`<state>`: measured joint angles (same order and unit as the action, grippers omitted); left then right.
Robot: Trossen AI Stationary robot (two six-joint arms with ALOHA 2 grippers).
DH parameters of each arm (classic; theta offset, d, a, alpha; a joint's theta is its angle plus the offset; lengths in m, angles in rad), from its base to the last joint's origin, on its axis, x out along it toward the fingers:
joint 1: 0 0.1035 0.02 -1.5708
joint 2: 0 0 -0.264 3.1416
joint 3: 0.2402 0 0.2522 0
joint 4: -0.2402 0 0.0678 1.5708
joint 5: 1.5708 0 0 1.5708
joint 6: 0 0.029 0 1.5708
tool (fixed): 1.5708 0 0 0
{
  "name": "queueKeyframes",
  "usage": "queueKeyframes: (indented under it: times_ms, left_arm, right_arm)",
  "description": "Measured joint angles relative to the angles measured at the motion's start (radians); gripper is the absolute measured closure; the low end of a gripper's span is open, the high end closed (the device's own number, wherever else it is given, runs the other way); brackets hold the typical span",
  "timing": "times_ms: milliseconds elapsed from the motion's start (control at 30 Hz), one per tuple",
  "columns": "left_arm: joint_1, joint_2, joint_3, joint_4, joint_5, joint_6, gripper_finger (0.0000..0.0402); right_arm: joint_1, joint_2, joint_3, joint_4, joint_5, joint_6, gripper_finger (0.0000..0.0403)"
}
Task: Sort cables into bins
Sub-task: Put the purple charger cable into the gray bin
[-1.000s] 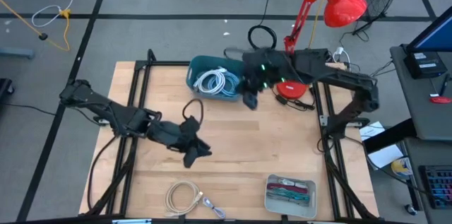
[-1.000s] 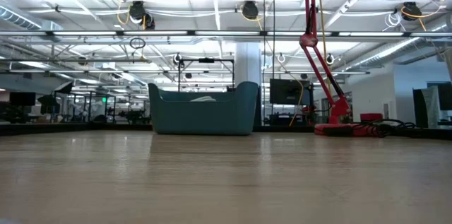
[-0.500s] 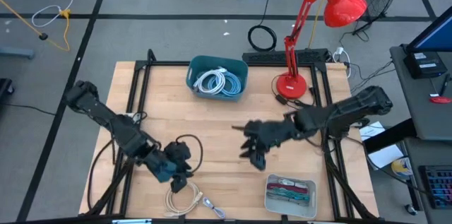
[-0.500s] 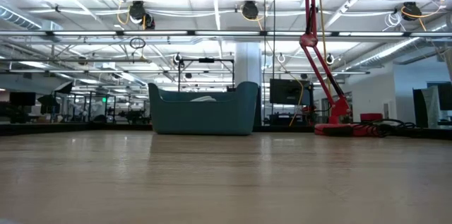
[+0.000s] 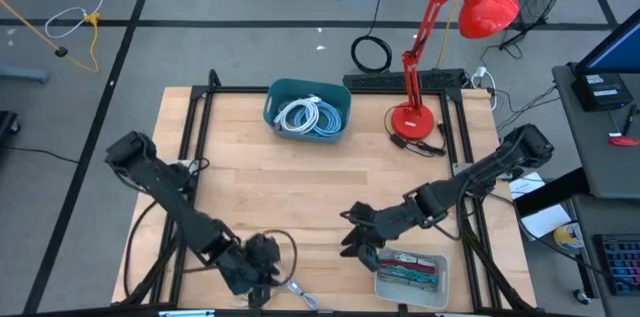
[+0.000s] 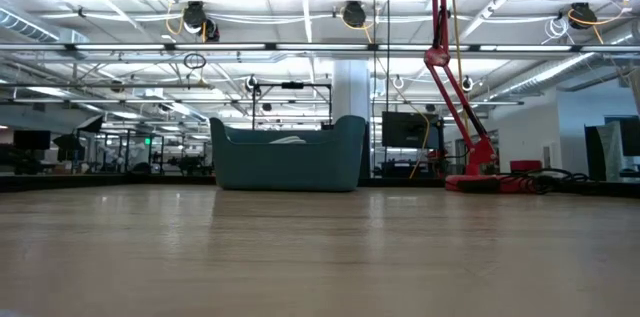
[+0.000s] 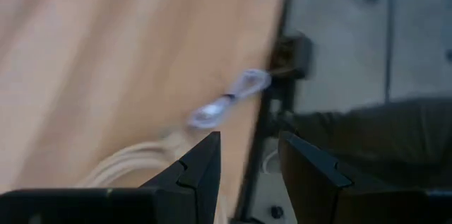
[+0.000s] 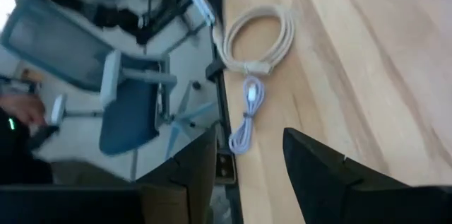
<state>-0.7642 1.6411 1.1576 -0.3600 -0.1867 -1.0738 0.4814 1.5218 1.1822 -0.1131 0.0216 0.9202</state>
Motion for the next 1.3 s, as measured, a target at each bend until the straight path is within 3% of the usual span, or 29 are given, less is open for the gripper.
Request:
queueKeyframes:
  times_ms: [267,400,500,633,767,933,1300]
  left_arm:
    - [0.030,0.170,0.000,0.171,0.158,0.198,0.0257]
    - [0.078,0.226,0.040,0.215,0.254,0.278,0.0256]
    - [0.106,0.246,0.140,0.162,0.263,0.388,0.0256]
    - [0.119,0.300,0.322,-0.037,0.218,0.604,0.0256]
    - [0.124,0.378,0.452,-0.163,0.224,0.723,0.0256]
    - [0.136,0.425,0.472,-0.207,0.287,0.747,0.0256]
    - [0.122,0.435,0.382,-0.268,0.275,0.723,0.0256]
  right_arm:
    - [-0.003,-0.001,-0.014,0.025,0.037,0.011,0.0247]
    - [-0.003,-0.001,-0.014,-0.043,0.034,0.036,0.0247]
    - [-0.002,-0.001,-0.014,-0.129,0.030,0.056,0.0247]
    - [0.015,-0.006,-0.014,-0.221,0.027,0.064,0.0247]
    - [0.024,-0.008,-0.014,-0.306,0.027,0.089,0.0247]
    - [0.038,-0.012,-0.014,-0.387,0.027,0.114,0.0247]
    - [0.070,-0.012,-0.014,-0.400,0.030,0.135,0.0247]
